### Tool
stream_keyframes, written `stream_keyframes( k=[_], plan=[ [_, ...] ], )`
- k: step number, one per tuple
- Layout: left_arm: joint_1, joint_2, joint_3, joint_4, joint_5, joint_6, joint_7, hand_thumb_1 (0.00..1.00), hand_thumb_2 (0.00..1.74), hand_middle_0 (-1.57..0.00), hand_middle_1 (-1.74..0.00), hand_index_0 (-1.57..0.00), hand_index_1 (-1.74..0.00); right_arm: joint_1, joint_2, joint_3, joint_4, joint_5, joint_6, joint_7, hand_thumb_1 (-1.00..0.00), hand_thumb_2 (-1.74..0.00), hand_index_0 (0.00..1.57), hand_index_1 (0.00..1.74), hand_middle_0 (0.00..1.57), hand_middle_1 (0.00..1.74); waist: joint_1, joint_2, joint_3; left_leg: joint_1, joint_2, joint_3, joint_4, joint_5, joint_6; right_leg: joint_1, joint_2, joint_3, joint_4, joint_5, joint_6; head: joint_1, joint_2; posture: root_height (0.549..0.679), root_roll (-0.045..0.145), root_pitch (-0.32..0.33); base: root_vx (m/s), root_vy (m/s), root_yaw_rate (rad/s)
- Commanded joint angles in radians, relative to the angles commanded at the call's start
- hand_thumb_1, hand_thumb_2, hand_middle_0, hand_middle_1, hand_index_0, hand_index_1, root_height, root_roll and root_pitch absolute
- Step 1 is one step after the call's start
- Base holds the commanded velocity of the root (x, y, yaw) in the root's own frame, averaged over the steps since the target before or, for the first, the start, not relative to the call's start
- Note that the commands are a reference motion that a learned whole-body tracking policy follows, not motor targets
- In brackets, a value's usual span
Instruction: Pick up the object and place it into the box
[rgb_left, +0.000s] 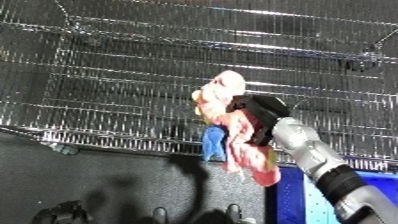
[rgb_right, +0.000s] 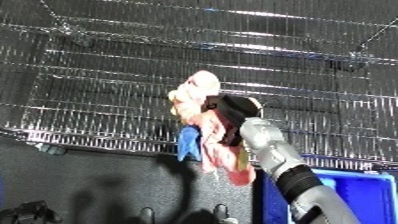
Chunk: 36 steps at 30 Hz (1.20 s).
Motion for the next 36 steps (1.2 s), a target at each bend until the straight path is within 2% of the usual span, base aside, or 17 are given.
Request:
stream_keyframes(
  k=[6,14,20,24,30,36],
  plan=[
    [-0.015,0.015,0.001,0.012,-0.012,0.006,-0.006,1.00,1.74,-1.57,-1.74,-1.57,-1.74,-0.009,-0.056,-0.018,-0.042,0.003,0.011,-0.013,-1.00,-1.74,1.57,1.74,1.57,1.74,-0.005,-0.004,-0.001,0.017,-0.002,0.001,-0.004,0.001,-0.0015,0.014,-0.0033,0.002,0.004,-0.003,-0.0004,0.012,0.011,0.637,0.038,-0.089,-0.015,-0.008,-0.015],
    [-0.030,0.014,0.007,0.038,-0.019,0.018,-0.011,1.00,1.74,-1.57,-1.74,-1.57,-1.74,0.037,-0.165,-0.095,-0.207,0.037,0.012,-0.033,-1.00,-1.74,1.57,1.74,1.57,1.74,-0.032,-0.014,-0.013,0.035,0.002,0.007,0.000,-0.001,0.0011,0.024,-0.0054,0.010,0.012,-0.004,-0.0023,0.056,0.039,0.636,0.041,-0.107,-0.020,-0.011,-0.038],
    [-0.017,0.004,0.031,0.044,-0.021,0.031,-0.014,1.00,1.74,-1.57,-1.74,-1.57,-1.74,0.157,-0.273,-0.228,-0.385,0.057,0.010,-0.058,-1.00,-1.74,1.57,1.74,1.57,1.74,-0.077,-0.025,-0.023,0.057,0.012,0.019,-0.001,-0.005,0.0027,0.036,-0.0039,0.021,0.015,-0.008,-0.0044,0.106,0.058,0.635,0.043,-0.124,-0.010,-0.008,-0.055],
    [0.009,-0.013,0.059,0.040,-0.018,0.043,-0.013,1.00,1.74,-1.57,-1.74,-1.57,-1.74,0.295,-0.326,-0.376,-0.531,0.068,0.008,-0.087,-1.00,-1.74,1.57,1.74,1.57,1.74,-0.113,-0.030,-0.028,0.069,0.019,0.028,0.002,-0.009,0.0040,0.042,-0.0009,0.028,0.016,-0.009,-0.0057,0.158,0.080,0.634,0.044,-0.134,-0.007,-0.006,-0.097],
    [0.041,-0.035,0.101,0.019,0.004,0.054,-0.011,1.00,1.74,-1.57,-1.74,-1.57,-1.74,0.569,-0.326,-0.662,-0.725,0.090,-0.007,-0.144,-1.00,-1.74,1.57,1.74,1.57,1.74,-0.163,-0.035,-0.037,0.088,0.028,0.044,-0.003,-0.014,0.0054,0.049,0.0012,0.035,0.012,-0.009,-0.0036,0.225,0.111,0.634,0.046,-0.144,-0.002,-0.014,-0.114],
    [0.068,-0.053,0.136,-0.002,0.020,0.059,-0.008,1.00,1.74,-1.57,-1.74,-1.57,-1.74,0.793,-0.256,-0.896,-0.810,0.130,-0.032,-0.200,-1.00,-1.74,1.57,1.74,1.57,1.74,-0.214,-0.027,-0.050,0.114,0.036,0.065,-0.005,-0.027,0.0062,0.058,0.0043,0.050,0.004,-0.010,-0.0032,0.362,0.119,0.635,0.050,-0.149,0.011,-0.007,-0.137]
  ],
)
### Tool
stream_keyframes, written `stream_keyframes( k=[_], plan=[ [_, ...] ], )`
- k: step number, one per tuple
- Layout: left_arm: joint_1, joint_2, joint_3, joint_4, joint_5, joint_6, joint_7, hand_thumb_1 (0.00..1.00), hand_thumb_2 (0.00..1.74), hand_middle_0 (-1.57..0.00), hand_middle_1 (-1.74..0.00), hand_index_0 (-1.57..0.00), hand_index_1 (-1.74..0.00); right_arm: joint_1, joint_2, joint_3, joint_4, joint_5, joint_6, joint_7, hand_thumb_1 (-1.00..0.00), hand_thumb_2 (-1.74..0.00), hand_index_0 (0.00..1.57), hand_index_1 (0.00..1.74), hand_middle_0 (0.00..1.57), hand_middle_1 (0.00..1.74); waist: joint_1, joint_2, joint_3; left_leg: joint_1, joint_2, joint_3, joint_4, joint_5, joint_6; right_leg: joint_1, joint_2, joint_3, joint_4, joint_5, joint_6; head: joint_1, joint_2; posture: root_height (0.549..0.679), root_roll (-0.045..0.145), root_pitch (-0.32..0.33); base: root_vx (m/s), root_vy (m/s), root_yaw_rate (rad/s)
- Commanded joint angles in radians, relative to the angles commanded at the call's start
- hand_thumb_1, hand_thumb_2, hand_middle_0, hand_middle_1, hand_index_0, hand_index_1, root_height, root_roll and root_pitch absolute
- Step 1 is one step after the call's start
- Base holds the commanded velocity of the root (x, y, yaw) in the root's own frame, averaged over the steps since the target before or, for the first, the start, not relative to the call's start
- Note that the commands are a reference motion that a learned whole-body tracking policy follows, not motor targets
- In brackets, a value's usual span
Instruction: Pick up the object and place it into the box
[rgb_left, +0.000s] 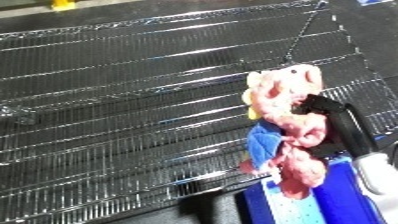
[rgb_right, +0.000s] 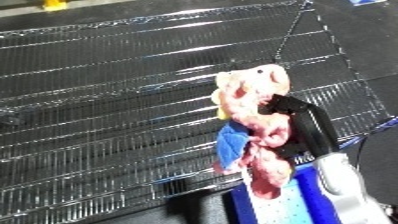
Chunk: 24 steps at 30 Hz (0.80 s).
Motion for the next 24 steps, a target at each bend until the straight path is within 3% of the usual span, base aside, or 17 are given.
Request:
stream_keyframes(
  k=[6,13,17,24],
  plan=[
    [0.020,-0.012,0.001,-0.012,0.007,0.006,-0.004,1.00,1.74,-1.57,-1.74,-1.57,-1.74,0.146,0.108,-0.158,-0.001,0.065,-0.031,-0.059,-1.00,-1.74,1.57,1.74,1.57,1.74,-0.052,0.018,-0.008,0.011,0.004,0.020,0.010,-0.013,-0.0002,0.003,0.0043,0.016,-0.010,0.002,-0.0010,0.143,-0.015,0.636,0.055,-0.150,0.002,0.012,-0.135],
    [0.030,-0.018,-0.006,-0.009,-0.001,0.010,-0.008,1.00,1.74,-1.57,-1.74,-1.57,-1.74,0.229,0.181,-0.249,0.082,0.153,-0.058,-0.097,-1.00,-1.74,1.57,1.74,1.57,1.74,-0.102,0.033,-0.013,0.025,0.009,0.044,0.020,-0.025,-0.0035,0.007,0.0075,0.032,-0.019,0.003,-0.0039,0.299,-0.061,0.637,0.060,-0.153,-0.004,0.013,-0.124],
    [0.042,-0.019,-0.006,-0.007,-0.012,0.009,-0.013,1.00,1.74,-1.57,-1.74,-1.57,-1.74,0.264,0.185,-0.283,0.162,0.205,-0.063,-0.095,-1.00,-1.74,1.57,1.74,1.57,1.74,-0.127,0.041,-0.019,0.036,0.011,0.057,0.018,-0.027,-0.0067,0.013,0.0083,0.039,-0.027,0.007,-0.0056,0.375,-0.099,0.639,0.065,-0.154,-0.005,0.019,-0.109],
    [0.035,-0.017,-0.023,0.011,-0.031,0.004,-0.013,1.00,1.74,-1.57,-1.74,-1.57,-1.74,0.281,0.170,-0.328,0.297,0.254,-0.066,-0.104,-1.00,-1.74,1.57,1.74,1.57,1.74,-0.161,0.047,-0.028,0.048,0.014,0.069,0.017,-0.029,-0.0106,0.027,0.0113,0.046,-0.041,0.013,-0.0092,0.448,-0.109,0.642,0.071,-0.158,-0.004,0.013,-0.057]
  ],
)
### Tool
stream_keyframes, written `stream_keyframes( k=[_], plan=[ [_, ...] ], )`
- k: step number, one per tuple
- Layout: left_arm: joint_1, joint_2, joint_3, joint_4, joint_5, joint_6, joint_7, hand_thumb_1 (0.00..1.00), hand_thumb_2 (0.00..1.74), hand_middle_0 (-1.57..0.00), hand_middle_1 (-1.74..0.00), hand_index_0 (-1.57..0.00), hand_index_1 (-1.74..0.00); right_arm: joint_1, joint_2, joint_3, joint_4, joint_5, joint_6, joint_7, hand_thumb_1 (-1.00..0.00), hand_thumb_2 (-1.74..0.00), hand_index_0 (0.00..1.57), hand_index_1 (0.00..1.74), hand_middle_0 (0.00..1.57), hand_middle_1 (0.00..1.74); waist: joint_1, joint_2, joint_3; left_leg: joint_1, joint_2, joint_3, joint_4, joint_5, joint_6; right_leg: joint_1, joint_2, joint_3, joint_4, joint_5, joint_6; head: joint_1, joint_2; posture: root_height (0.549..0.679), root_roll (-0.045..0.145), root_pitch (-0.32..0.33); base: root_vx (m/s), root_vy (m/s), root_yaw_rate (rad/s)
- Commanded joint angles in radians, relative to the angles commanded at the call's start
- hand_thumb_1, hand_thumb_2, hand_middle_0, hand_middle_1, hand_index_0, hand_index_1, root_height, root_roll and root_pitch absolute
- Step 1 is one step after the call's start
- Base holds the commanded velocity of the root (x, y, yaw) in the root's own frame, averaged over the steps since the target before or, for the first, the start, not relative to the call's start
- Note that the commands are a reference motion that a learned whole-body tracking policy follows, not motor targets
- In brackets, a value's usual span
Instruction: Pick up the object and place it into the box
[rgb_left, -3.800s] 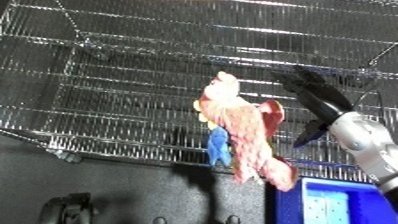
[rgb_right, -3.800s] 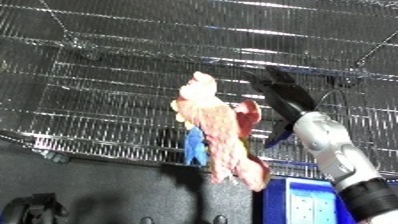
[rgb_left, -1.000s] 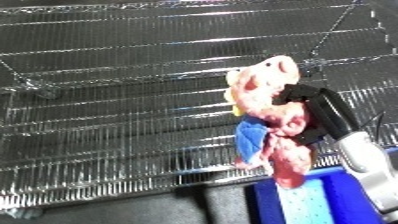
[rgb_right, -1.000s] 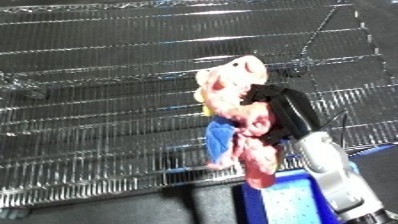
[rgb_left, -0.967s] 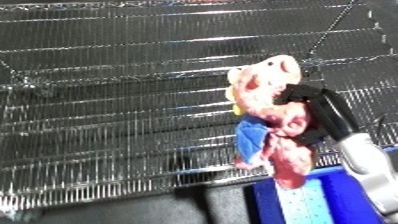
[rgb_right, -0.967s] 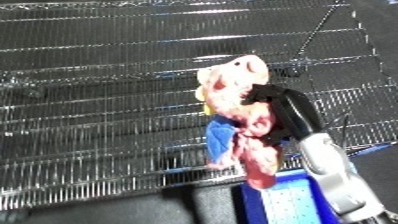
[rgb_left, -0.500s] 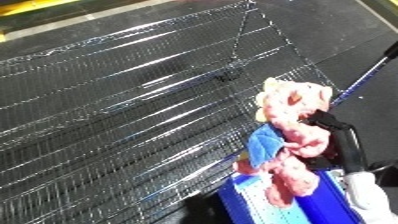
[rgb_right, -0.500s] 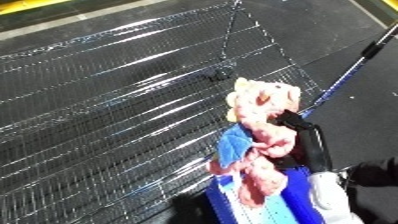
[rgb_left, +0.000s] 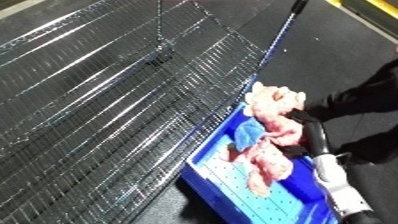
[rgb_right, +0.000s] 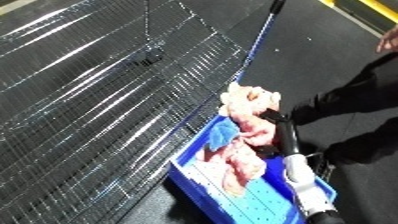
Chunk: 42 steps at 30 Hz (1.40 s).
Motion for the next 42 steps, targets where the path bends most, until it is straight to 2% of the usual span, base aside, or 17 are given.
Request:
stream_keyframes(
  k=[1,8,21,30,39,40,42],
  plan=[
    [-0.002,0.001,-0.004,0.002,-0.002,-0.002,0.000,1.00,1.74,-1.57,-1.74,-1.57,-1.74,-0.003,0.002,-0.008,0.022,0.016,-0.004,-0.005,-1.00,-1.74,1.57,1.74,1.57,1.74,-0.004,0.001,-0.002,0.000,0.000,0.001,0.000,0.000,-0.0005,0.001,0.0000,0.000,-0.001,0.001,-0.0004,0.003,0.000,0.642,0.072,-0.158,-0.010,0.008,-0.008],
    [-0.013,0.005,-0.023,0.023,-0.005,-0.013,0.001,1.00,1.74,-1.57,-1.74,-1.57,-1.74,-0.033,0.004,-0.061,0.163,0.123,-0.033,-0.039,-0.65,-1.13,1.02,1.13,1.02,1.13,-0.018,0.012,-0.012,0.004,-0.002,0.004,-0.006,0.001,-0.0032,0.010,0.0000,-0.004,-0.010,0.007,-0.0023,0.040,-0.017,0.644,0.076,-0.158,-0.009,0.004,0.013],
    [-0.019,0.017,-0.032,0.028,0.012,-0.015,-0.005,1.00,1.74,-1.57,-1.74,-1.57,-1.74,-0.029,0.005,-0.075,0.222,0.142,-0.040,-0.035,0.00,0.00,0.00,0.00,0.00,0.00,-0.025,0.015,-0.021,0.000,-0.003,0.007,-0.019,0.012,-0.0059,0.011,0.0014,-0.008,-0.022,0.011,-0.0022,0.039,-0.018,0.647,0.079,-0.152,-0.012,-0.002,0.010],
    [-0.015,0.022,-0.020,0.018,0.026,-0.016,-0.011,1.00,1.74,-1.57,-1.74,-1.57,-1.74,-0.023,0.020,-0.059,0.218,0.120,-0.039,-0.026,0.00,0.00,0.00,0.00,0.00,0.00,-0.013,0.011,-0.031,0.000,-0.002,0.004,-0.033,0.021,-0.0059,0.015,0.0035,-0.011,-0.033,0.011,-0.0008,0.005,-0.018,0.648,0.079,-0.149,-0.005,-0.008,0.012],
    [-0.005,0.018,-0.007,0.004,0.031,-0.011,-0.014,1.00,1.74,-1.57,-1.74,-1.57,-1.74,-0.027,0.040,-0.028,0.153,0.090,-0.036,-0.019,0.00,0.00,0.00,0.00,0.00,0.00,0.000,0.003,-0.035,0.001,-0.001,0.002,-0.041,0.028,-0.0058,0.021,0.0058,-0.017,-0.037,0.010,-0.0003,-0.021,-0.016,0.649,0.078,-0.150,0.000,-0.006,0.016],
    [-0.002,0.016,-0.005,0.002,0.029,-0.011,-0.013,1.00,1.74,-1.57,-1.74,-1.57,-1.74,-0.034,0.040,-0.019,0.140,0.087,-0.042,-0.014,0.00,0.00,0.00,0.00,0.00,0.00,0.003,0.003,-0.035,0.001,-0.001,0.000,-0.042,0.029,-0.0056,0.022,0.0056,-0.019,-0.037,0.010,-0.0002,-0.082,-0.013,0.648,0.078,-0.150,0.005,-0.007,0.082],
    [0.004,0.008,0.002,0.000,0.024,-0.007,-0.013,1.00,1.74,-1.57,-1.74,-1.57,-1.74,-0.046,0.047,0.009,0.083,0.082,-0.047,0.003,0.00,0.00,0.00,0.00,0.00,0.00,0.011,0.000,-0.035,0.002,-0.003,-0.003,-0.044,0.031,-0.0049,0.025,0.0061,-0.022,-0.036,0.008,0.0000,-0.123,0.013,0.648,0.077,-0.151,0.006,-0.008,0.089]
  ],
)
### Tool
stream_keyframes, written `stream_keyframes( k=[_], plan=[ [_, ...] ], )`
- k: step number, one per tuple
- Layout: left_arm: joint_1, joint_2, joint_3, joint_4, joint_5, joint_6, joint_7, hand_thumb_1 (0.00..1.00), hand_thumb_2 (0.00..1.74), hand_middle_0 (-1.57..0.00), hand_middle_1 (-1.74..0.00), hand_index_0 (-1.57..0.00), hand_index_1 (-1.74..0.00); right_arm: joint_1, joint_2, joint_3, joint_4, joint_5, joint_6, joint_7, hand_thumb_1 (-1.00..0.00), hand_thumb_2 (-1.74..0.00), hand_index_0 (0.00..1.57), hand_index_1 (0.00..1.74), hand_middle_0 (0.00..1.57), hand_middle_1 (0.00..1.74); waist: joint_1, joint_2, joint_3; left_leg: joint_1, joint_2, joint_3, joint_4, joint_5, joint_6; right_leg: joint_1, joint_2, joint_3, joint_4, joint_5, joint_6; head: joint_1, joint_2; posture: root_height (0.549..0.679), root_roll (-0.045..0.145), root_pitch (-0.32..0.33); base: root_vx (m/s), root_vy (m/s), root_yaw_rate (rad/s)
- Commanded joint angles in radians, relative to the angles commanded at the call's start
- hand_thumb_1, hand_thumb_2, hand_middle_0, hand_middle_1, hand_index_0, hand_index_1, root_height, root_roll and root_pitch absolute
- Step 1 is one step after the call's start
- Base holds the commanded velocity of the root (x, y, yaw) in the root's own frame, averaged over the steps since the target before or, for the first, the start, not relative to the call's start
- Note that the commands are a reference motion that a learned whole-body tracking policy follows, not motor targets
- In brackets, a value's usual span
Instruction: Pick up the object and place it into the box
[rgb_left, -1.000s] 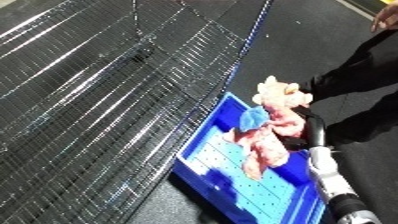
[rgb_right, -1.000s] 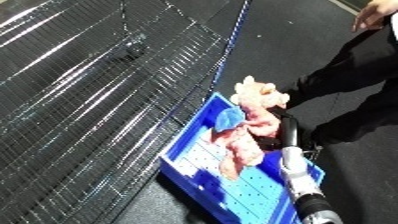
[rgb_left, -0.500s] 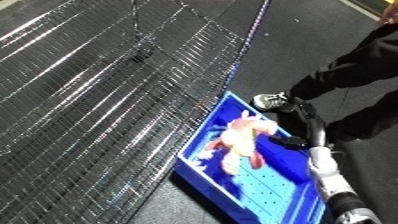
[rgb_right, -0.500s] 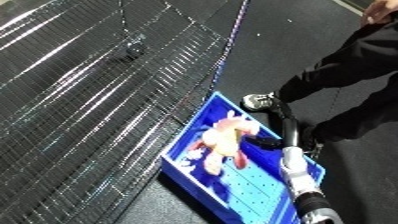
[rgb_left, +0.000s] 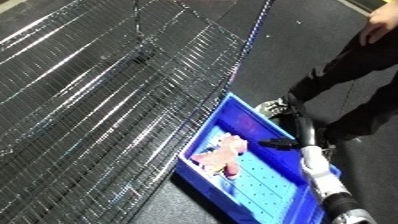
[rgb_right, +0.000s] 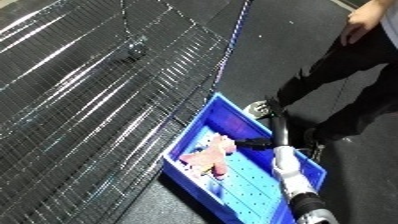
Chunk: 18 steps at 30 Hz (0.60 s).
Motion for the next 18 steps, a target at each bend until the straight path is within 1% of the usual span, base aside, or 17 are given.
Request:
stream_keyframes(
  k=[1,5,7,12,14,18],
  plan=[
    [0.005,-0.005,0.002,0.001,-0.001,0.003,0.000,1.00,1.74,-1.57,-1.74,-1.57,-1.74,-0.010,0.003,0.020,-0.038,-0.001,-0.004,0.013,0.00,0.00,0.00,0.00,0.00,0.00,0.008,-0.001,-0.001,0.000,-0.001,-0.003,-0.002,0.002,0.0005,0.003,0.0000,-0.003,0.001,-0.002,0.0002,-0.035,0.025,0.648,0.075,-0.153,0.013,-0.017,0.169],
    [0.023,-0.018,0.007,0.005,0.011,0.017,-0.001,1.00,1.74,-1.57,-1.74,-1.57,-1.74,-0.025,0.019,0.080,-0.186,-0.010,0.006,0.054,0.00,0.00,0.00,0.00,0.00,0.00,0.036,-0.012,-0.003,0.001,-0.001,-0.013,-0.005,0.005,0.0021,0.010,0.0014,-0.012,0.010,-0.008,0.0012,-0.084,0.037,0.647,0.069,-0.157,0.010,-0.020,0.143],
    [0.030,-0.021,0.009,0.002,0.016,0.022,-0.003,1.00,1.74,-1.57,-1.74,-1.57,-1.74,-0.024,0.026,0.091,-0.234,-0.021,0.016,0.061,0.00,0.00,0.00,0.00,0.00,0.00,0.045,-0.016,-0.002,0.000,-0.001,-0.015,-0.003,0.006,0.0025,0.011,0.0021,-0.014,0.014,-0.010,0.0014,-0.102,0.041,0.647,0.068,-0.159,0.000,-0.014,0.080],
    [0.040,-0.023,0.008,-0.004,0.021,0.033,-0.006,1.00,1.74,-1.57,-1.74,-1.57,-1.74,-0.033,0.035,0.132,-0.324,-0.042,0.026,0.083,0.00,0.00,0.00,0.00,0.00,0.00,0.067,-0.028,-0.002,-0.008,-0.001,-0.024,0.004,0.006,0.0043,0.013,0.0049,-0.019,0.019,-0.015,0.0014,-0.208,0.039,0.646,0.063,-0.162,0.000,-0.009,0.089],
    [0.037,-0.023,0.005,-0.002,0.025,0.036,-0.006,1.00,1.74,-1.57,-1.74,-1.57,-1.74,-0.043,0.039,0.158,-0.350,-0.051,0.030,0.095,0.00,0.00,0.00,0.00,0.00,0.00,0.075,-0.032,-0.002,-0.009,-0.001,-0.028,0.004,0.007,0.0048,0.015,0.0057,-0.020,0.021,-0.017,0.0017,-0.260,0.055,0.646,0.062,-0.162,0.003,-0.002,0.111],
    [0.029,-0.023,-0.004,0.003,0.032,0.042,-0.007,1.00,1.74,-1.57,-1.74,-1.57,-1.74,-0.067,0.048,0.216,-0.390,-0.072,0.036,0.116,0.00,0.00,0.00,0.00,0.00,0.00,0.092,-0.038,-0.001,-0.014,-0.004,-0.035,0.007,0.009,0.0049,0.016,0.0050,-0.025,0.027,-0.021,0.0018,-0.347,0.065,0.645,0.060,-0.164,0.002,0.000,0.104]
  ],
)
